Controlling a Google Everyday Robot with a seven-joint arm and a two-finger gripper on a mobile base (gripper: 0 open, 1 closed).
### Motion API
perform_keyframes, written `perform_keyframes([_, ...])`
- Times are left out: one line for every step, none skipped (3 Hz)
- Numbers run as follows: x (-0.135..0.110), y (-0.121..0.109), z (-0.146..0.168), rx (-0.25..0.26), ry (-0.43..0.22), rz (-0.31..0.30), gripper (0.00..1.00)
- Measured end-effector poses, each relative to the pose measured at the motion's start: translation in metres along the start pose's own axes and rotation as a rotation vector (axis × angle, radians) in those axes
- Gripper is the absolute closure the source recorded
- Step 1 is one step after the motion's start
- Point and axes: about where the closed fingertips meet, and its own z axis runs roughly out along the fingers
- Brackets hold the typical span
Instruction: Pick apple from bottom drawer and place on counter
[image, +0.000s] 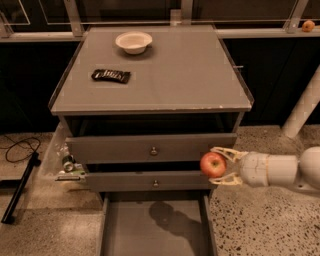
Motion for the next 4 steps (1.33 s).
perform_keyframes([-0.038, -0.041, -0.018, -0.015, -0.015, -0.025, 1.0])
perform_keyframes([-0.089, -0.066, -0.029, -0.051, -0.031, -0.048, 1.0])
perform_keyframes([-0.145, -0.081, -0.039, -0.066, -0.06, -0.087, 1.0])
perform_keyframes([-0.156, -0.08, -0.04, -0.086, -0.117, -0.077, 1.0])
